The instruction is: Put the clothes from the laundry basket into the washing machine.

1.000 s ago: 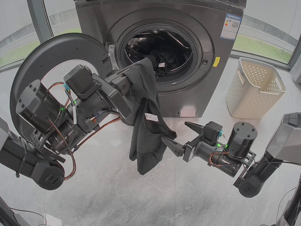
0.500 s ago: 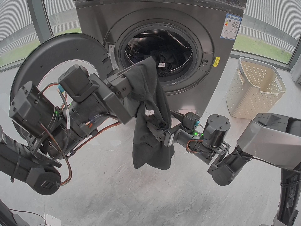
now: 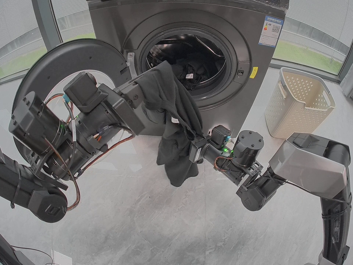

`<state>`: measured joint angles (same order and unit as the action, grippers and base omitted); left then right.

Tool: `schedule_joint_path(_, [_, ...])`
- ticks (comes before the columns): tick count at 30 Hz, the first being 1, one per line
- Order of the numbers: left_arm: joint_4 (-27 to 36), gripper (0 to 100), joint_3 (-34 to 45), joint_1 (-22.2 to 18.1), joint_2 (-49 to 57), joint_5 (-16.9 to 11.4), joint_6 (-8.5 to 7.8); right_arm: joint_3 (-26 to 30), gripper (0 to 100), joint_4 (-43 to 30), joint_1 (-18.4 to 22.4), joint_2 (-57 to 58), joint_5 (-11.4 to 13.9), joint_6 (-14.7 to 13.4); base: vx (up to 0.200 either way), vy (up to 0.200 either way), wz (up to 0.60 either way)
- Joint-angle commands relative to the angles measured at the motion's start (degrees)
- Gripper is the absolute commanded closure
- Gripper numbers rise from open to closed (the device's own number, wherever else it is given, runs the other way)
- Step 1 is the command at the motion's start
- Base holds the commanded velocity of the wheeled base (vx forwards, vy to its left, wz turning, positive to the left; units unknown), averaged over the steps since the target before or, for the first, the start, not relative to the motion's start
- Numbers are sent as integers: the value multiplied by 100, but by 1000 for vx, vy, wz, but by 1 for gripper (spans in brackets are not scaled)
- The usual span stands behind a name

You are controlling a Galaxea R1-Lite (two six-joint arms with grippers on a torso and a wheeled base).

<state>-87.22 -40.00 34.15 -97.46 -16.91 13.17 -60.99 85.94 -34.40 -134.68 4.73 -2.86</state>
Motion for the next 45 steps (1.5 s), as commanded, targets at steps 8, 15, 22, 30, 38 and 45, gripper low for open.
schedule_joint_path(8, [118,100,642,-918,-748,56,-104,685,100,-7,215,1761,-227,-127,0,0,0])
schedule_joint_path(15, [-137,100,1293,-1129,-1521,-111,-675,799,100,1,162,1972,-236,-223,0,0,0])
schedule_joint_path(22, [-146,0,1275,-1077,-1723,-137,-684,896,100,63,100,1981,-244,-232,0,0,0])
schedule_joint_path(30, [-155,0,2435,-901,-1890,-858,-1132,606,100,-16,109,1946,-262,-241,0,0,0])
schedule_joint_path(38, [-155,0,2409,-936,-1811,-1218,-1387,632,100,-34,-23,1858,-324,-258,0,0,0])
schedule_joint_path(45, [-128,0,1416,-690,-1855,-1271,-1185,711,100,-51,-216,1805,-341,-250,0,0,0])
